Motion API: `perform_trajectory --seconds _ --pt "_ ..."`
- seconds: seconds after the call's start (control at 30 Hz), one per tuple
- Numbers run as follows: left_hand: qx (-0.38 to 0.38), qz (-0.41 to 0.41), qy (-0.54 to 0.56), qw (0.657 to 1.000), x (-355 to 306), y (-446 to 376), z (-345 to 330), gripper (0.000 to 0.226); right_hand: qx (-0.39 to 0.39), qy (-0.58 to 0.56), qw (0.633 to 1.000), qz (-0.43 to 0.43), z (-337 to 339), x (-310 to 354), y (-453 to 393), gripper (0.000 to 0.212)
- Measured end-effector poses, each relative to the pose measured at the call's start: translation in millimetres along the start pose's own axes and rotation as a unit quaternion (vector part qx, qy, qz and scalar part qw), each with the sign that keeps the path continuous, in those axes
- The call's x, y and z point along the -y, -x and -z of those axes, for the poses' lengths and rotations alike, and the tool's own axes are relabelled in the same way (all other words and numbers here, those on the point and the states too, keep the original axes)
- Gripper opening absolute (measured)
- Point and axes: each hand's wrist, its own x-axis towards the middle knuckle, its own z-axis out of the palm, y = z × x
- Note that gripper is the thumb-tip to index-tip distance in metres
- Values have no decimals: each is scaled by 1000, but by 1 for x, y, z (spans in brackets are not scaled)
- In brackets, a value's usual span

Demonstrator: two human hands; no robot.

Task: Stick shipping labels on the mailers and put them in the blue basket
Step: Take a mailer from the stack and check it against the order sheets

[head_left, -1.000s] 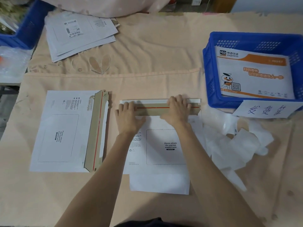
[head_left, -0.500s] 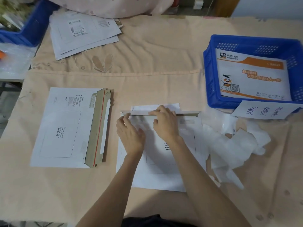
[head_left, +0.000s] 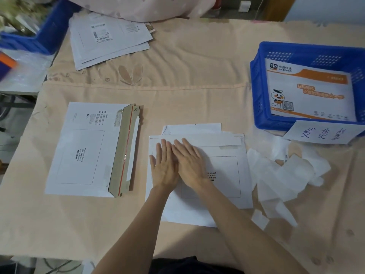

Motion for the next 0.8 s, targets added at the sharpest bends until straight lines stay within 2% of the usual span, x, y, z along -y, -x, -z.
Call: perform_trajectory --seconds 0.1,0.2,0.33,0.37,0.4,0.43,0.47,0.5,0.53,0.57,0.63,0.67,0.73,0.8 --pt "2 -4 -31 1000 2 2 2 64 12 44 999 -14 -5 1 1 48" --pt "11 1 -65 998 1 2 7 66 40 43 998 -6 -2 5 0 54" --pt "-16 3 -105 994 1 -1 18 61 70 -108 992 -5 21 -4 -6 52" --pt "-39 11 -98 994 -1 -5 22 55 82 -187 979 -23 28 -10 -11 49" --pt "-61 21 -93 994 -5 -11 28 50 91 -301 947 -63 38 -14 -15 44" --pt "-77 35 -89 992 -11 -16 34 45 77 -422 897 -105 47 -19 -17 41" --pt "-87 56 -85 991 -19 -22 41 40 36 -501 853 -141 55 -26 -17 40" --pt "-99 71 -78 989 -30 -26 45 37 -14 -531 831 -168 62 -35 -12 41" --pt "-116 75 -59 989 -39 -28 49 38 -54 -508 840 -183 67 -43 -8 43" --pt "-130 55 -36 989 -51 -28 48 41 -92 -444 871 -191 68 -54 -1 43" --pt "-115 -50 -14 992 -83 -22 38 50 -128 -221 948 -188 69 -76 16 46" --pt "-81 -108 -27 990 -98 -17 28 53 -116 -134 966 -188 66 -85 25 46" --pt "8 -167 -76 983 -121 -7 5 57 -62 -69 972 -215 62 -95 40 49" --pt "69 -154 -114 979 -130 -3 -11 59 -10 -47 974 -223 56 -100 49 52"
